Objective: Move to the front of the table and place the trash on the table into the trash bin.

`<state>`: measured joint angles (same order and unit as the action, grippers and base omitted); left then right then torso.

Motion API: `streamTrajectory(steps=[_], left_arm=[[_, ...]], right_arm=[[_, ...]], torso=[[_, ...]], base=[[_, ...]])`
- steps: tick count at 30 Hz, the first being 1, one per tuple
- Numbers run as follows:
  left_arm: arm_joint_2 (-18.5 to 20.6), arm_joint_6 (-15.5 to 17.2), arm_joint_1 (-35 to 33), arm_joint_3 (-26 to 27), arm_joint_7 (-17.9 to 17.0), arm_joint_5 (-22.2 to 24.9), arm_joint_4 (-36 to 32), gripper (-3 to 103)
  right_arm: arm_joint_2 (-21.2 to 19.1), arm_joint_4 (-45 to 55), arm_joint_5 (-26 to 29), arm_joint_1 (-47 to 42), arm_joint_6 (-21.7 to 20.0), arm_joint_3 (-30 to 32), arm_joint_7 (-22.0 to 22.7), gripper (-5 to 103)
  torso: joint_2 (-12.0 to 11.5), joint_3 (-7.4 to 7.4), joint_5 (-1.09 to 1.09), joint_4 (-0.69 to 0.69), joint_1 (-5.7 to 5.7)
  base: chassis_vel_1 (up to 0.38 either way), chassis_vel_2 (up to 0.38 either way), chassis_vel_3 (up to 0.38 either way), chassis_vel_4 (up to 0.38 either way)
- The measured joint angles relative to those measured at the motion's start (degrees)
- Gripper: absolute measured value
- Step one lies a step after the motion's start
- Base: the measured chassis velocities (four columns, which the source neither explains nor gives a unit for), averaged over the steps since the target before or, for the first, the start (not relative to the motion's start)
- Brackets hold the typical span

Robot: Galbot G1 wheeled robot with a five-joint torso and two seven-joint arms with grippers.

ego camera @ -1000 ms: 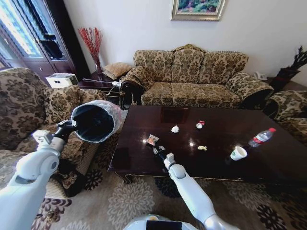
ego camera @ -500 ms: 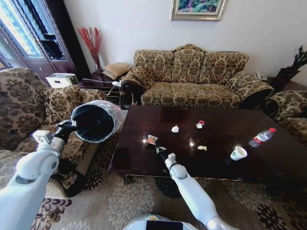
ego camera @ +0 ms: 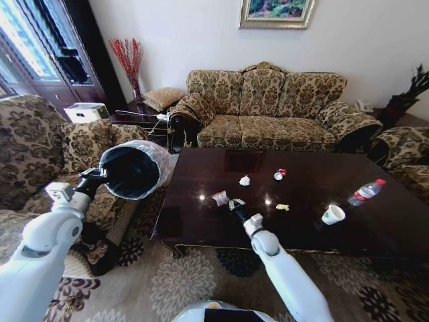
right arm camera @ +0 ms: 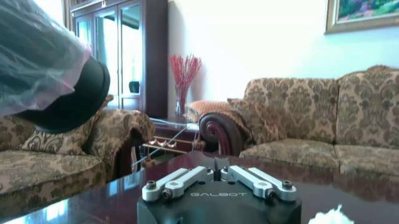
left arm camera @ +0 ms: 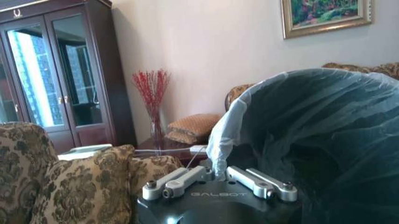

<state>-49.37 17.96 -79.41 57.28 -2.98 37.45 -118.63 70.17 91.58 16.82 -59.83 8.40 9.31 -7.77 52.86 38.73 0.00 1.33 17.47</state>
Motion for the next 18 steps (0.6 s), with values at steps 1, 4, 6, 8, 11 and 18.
streamTrajectory(steps=[1,4,6,8,11,18], left_arm=[[0.00,0.00,0.00,0.00,0.00,0.00,0.00,0],[0.01,0.00,0.00,0.00,0.00,0.00,0.00,0],[0.00,0.00,0.00,0.00,0.00,0.00,0.00,0],[0.00,0.00,0.00,0.00,0.00,0.00,0.00,0],[0.00,0.00,0.00,0.00,0.00,0.00,0.00,0],[0.00,0.00,0.00,0.00,0.00,0.00,0.00,0]], right_arm=[[-0.07,0.19,-0.02,-0.23,0.24,0.06,0.00,0],[0.05,0.23,-0.36,-0.86,0.76,0.08,0.01,0],[0.50,-0.30,-1.06,-1.46,1.15,0.05,0.44,0],[0.97,-1.41,-0.38,-1.58,0.18,-0.11,1.41,-3],[1.56,-2.13,1.15,-1.57,-2.86,-0.15,3.80,-1],[2.46,-4.63,2.43,-0.33,-5.73,-0.14,5.72,10]], torso=[[0.00,0.00,0.00,0.00,0.00],[0.00,0.00,0.00,0.01,0.00],[0.00,0.00,0.00,0.00,0.00],[0.00,0.00,0.00,0.00,0.00],[0.00,0.00,0.00,0.01,0.00],[0.00,0.00,0.00,0.01,0.00]], base=[[0.000,0.000,0.000,0.000],[0.000,0.000,0.000,0.000],[0.000,0.000,0.000,0.000],[0.000,0.000,0.000,0.000],[0.000,0.000,0.000,0.000],[0.000,0.000,0.000,0.000]])
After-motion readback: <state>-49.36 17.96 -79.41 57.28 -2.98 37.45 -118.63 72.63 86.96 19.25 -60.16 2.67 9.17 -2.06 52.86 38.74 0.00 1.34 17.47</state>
